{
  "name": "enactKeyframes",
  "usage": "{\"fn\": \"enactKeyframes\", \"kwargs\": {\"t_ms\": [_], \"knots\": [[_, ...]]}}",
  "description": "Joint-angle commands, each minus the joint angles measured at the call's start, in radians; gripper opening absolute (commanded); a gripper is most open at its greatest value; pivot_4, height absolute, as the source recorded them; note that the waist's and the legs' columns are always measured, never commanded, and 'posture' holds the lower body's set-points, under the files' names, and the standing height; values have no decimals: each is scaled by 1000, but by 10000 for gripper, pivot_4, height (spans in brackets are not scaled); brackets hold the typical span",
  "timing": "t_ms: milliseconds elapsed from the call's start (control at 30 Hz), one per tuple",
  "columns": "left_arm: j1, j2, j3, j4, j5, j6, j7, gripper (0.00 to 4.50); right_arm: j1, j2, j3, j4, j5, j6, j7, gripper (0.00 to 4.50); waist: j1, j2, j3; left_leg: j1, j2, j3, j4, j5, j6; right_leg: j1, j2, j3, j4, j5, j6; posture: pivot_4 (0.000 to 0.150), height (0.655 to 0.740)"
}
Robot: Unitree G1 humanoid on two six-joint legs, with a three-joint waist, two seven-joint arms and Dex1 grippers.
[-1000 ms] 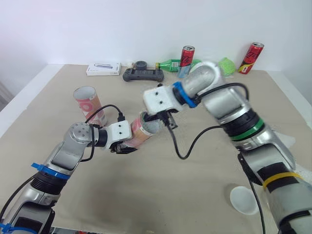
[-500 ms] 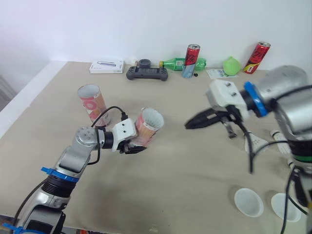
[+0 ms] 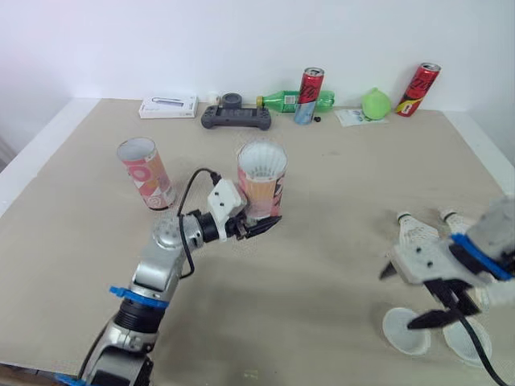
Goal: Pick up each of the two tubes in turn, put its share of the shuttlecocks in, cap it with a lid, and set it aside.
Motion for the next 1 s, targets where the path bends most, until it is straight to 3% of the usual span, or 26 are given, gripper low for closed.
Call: {"fn": "enactKeyframes", "kwargs": {"t_ms": [33,433,567,600,633,700,800,900,1000], "knots": [[23,-19,-9,13,19,-87,36,30328,33,-4,-48,12,-70,-60,-53,44482,1,0,0,0,1,0,0,0,-1,0,1,0,0,0,0,1500,7400],[76,3,-61,197,78,-156,36,30328,33,108,20,12,-157,-8,-130,44482,1,0,0,9,5,6,1,2,-2,6,8,3,0,4,-2,1500,7400],[78,4,-67,194,66,-131,24,30328,51,118,46,34,-183,-13,-127,28916,1,0,-1,11,5,6,2,1,-2,9,8,3,0,3,-4,1500,7400],[76,5,-70,195,64,-122,20,30328,52,124,55,48,-193,-19,-128,22212,1,0,-1,11,5,6,2,1,-2,9,8,3,0,2,-5,1500,7400],[74,5,-73,198,65,-117,18,30328,53,130,63,61,-203,-27,-130,21367,1,-2,-3,11,5,6,2,1,-2,9,8,3,0,2,-5,1500,7400],[71,5,-73,203,68,-116,17,30328,54,138,68,76,-217,-39,-130,10540,1,-6,-8,12,5,5,1,1,-2,10,8,2,-1,2,-5,1500,7400],[62,5,-69,213,71,-119,21,30328,57,143,67,80,-216,-43,-127,1688,1,-14,-12,14,6,5,1,1,-2,11,9,2,-1,1,-7,1500,7400],[56,8,-67,223,71,-116,21,30328,58,146,61,80,-201,-41,-119,651,1,-15,-14,14,6,5,2,1,-2,12,8,2,-1,1,-7,1500,7400],[54,10,-69,229,75,-120,19,30328,-27,166,6,55,-78,40,-73,651,1,-15,-14,14,6,5,1,1,-2,12,7,2,-1,1,-7,1500,7400]]}}
